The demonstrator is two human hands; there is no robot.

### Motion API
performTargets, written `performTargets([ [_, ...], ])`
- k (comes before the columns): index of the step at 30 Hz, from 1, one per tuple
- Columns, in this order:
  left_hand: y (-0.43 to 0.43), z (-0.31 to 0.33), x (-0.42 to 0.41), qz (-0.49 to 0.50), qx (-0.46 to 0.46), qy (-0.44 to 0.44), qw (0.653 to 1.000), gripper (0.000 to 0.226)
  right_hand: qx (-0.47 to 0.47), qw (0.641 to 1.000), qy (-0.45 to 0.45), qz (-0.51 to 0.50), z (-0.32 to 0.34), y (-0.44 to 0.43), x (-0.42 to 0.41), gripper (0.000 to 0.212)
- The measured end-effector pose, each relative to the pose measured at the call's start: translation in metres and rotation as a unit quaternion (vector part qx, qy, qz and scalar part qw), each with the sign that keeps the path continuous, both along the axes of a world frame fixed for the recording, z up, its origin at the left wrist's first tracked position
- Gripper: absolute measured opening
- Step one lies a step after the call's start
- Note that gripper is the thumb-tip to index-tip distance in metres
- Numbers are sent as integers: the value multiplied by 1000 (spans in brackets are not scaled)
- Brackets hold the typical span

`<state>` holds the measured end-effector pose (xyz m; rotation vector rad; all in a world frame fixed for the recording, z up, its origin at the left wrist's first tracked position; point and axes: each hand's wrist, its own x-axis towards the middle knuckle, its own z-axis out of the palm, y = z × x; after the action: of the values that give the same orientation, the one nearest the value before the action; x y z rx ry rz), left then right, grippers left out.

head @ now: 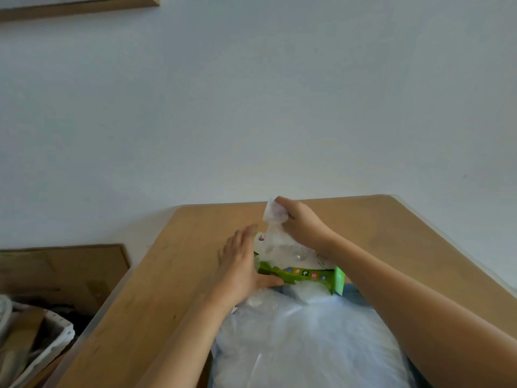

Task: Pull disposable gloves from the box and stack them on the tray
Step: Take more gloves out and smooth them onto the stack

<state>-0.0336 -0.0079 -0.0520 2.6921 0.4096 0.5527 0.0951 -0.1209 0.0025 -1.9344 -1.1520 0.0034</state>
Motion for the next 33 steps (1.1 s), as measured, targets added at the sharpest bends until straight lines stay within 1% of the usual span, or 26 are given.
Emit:
performTargets([
  [1,4,0,-1,-5,-12,30,999,109,-6,1000,-4,19,-1,3,-1,24],
  [2,7,-1,-1,-11,-36,56,998,102,-17,999,-9,37,-1,7,-3,27],
  [4,7,-2,-2,-15,-83,90,992,84,-53,995,-35,75,1,17,-8,26],
  [5,7,-4,-1,-12,-91,106,990,80,-68,992,-51,88,2,20,-12,25],
  [7,9,-2,4,-1,-72,147,986,85,-82,990,-59,101,5,26,-13,22],
  [10,10,8,13,33,-20,243,969,100,-59,991,-54,104,7,28,-9,20],
  [12,8,19,20,57,10,288,956,108,-43,992,-64,104,10,28,-8,20],
  [15,4,23,32,81,14,291,953,113,28,992,-81,93,31,25,-15,20],
  [17,0,22,39,103,11,287,952,115,100,989,-88,65,55,19,-19,19],
  [18,0,20,41,113,4,292,950,116,118,987,-98,47,68,15,-20,19],
  [19,-1,23,40,115,-7,299,947,115,113,987,-113,30,81,9,-20,19],
  [21,6,34,36,87,-53,307,946,105,46,987,-153,3,102,-6,-22,21],
  [23,13,60,21,45,-123,285,950,96,-41,979,-199,-31,116,-21,-26,24],
  [25,18,87,-1,5,-213,217,953,92,-111,965,-229,-59,123,-32,-33,30],
  [26,15,102,-12,-26,-258,168,951,97,-132,961,-234,-72,127,-38,-38,33],
  [28,-10,128,-31,-100,-341,70,932,117,-161,953,-240,-90,134,-46,-51,35],
  [29,-26,137,-38,-125,-357,34,925,123,-172,949,-245,-97,138,-50,-60,35],
  [30,-39,142,-38,-125,-344,5,931,125,-181,945,-254,-98,142,-53,-69,34],
  [31,-52,146,-38,-116,-306,-22,945,120,-189,940,-269,-97,146,-57,-79,34],
  [32,-63,146,-36,-100,-262,-53,958,106,-196,934,-284,-94,149,-59,-88,34],
  [33,-70,146,-36,-88,-231,-87,965,87,-200,930,-294,-91,152,-63,-96,35],
])
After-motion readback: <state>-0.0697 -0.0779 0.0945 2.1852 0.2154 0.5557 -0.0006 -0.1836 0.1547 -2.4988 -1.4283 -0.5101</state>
